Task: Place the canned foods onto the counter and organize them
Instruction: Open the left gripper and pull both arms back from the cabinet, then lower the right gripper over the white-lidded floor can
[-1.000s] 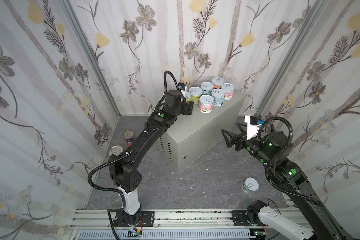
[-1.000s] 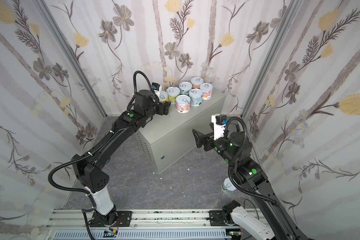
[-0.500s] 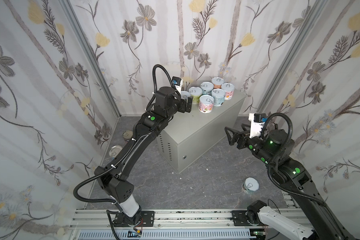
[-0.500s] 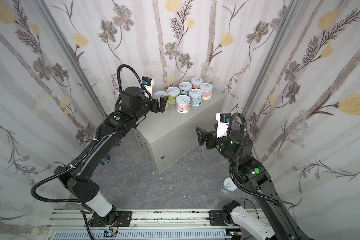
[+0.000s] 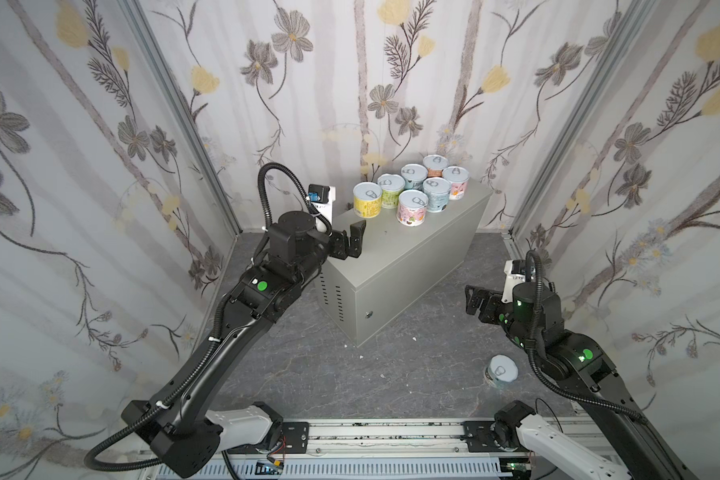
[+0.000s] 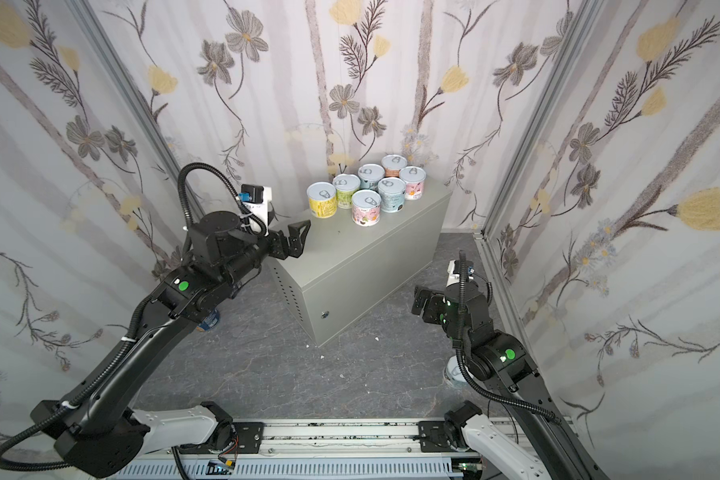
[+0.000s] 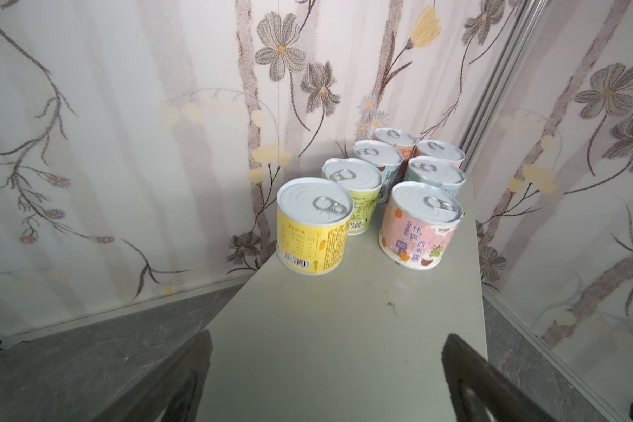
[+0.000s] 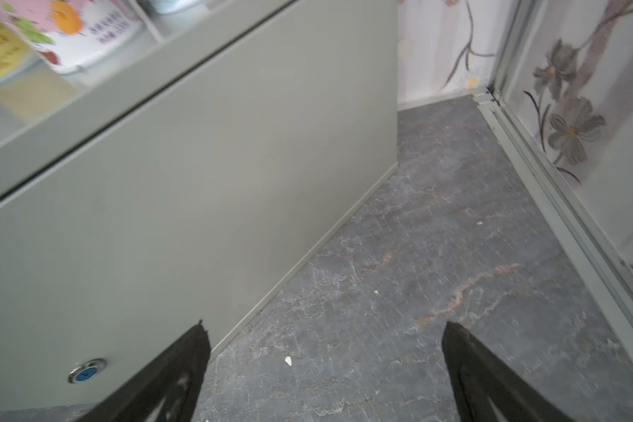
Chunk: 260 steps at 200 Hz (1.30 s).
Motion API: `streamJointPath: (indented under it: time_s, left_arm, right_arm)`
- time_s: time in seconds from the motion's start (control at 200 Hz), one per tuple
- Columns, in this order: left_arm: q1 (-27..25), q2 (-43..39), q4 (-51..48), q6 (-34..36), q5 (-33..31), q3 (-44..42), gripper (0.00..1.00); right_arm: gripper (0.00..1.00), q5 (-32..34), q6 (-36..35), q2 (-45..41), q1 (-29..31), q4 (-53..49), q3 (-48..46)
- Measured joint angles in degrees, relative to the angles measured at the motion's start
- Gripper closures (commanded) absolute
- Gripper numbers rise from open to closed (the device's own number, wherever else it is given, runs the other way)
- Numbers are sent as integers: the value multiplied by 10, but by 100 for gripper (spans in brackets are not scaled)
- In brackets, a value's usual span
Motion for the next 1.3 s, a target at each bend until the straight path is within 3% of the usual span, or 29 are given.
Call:
streamJointPath:
  time_s: [0.26, 0.704, 0.979, 1.299]
  left_arm:
    - [-2, -123, 3, -43, 1, -160, 0]
    - [-3, -267, -5, -95, 10, -319, 0]
    - [-3, -322, -10, -111, 14, -384, 0]
    - [-3, -334, -10, -112, 15, -414, 0]
  right_arm:
    - [0, 89, 132, 24, 1, -86, -36]
    - [0, 124, 327, 20, -3, -155, -159]
    - [0, 118, 404, 45, -21, -184, -214]
    - [0, 91, 429, 44, -34, -185, -230]
